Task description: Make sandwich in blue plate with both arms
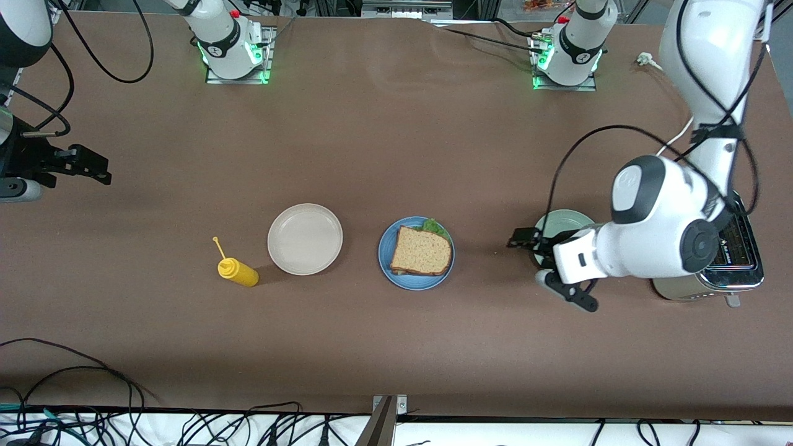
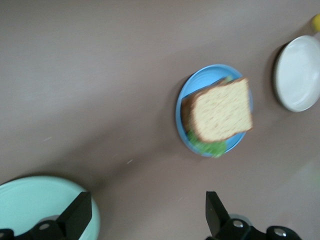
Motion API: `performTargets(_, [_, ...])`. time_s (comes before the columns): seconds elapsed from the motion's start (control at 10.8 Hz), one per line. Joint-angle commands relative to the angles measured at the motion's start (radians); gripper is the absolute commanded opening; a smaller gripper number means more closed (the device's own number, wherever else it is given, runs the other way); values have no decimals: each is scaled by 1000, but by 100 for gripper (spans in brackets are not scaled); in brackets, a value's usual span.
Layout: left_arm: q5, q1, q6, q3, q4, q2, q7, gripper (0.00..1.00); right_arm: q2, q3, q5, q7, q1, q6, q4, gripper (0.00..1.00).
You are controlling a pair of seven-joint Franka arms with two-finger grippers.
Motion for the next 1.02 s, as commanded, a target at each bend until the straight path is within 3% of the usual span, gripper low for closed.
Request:
performTargets(0.0, [141,7,-122,3,-38,-131,-131,100,3,-2,-17,17,-4,-2,16,100])
performTargets(0.09, [170,5,-153,3,-35,-163,-193,100,3,-2,-22,17,-4,-2,17,100])
performTargets(0.28, [276,-66,-165,67,-75,-278,-206,100,3,-2,-28,17,-4,-2,17,100])
performTargets(0.46, [275,-84,-159,138,-205,-433,-204,100,2,-2,-28,58,-1,-3,17,100])
performTargets(0.74, [275,-74,-151,155,-357,-608,-207,100,-1,4,-28,130,1,-13,19,100])
performTargets(0.93, [273,-52,-144,156,-385,-647,-207,100,-9,3,-19,123,1,-16,40,100])
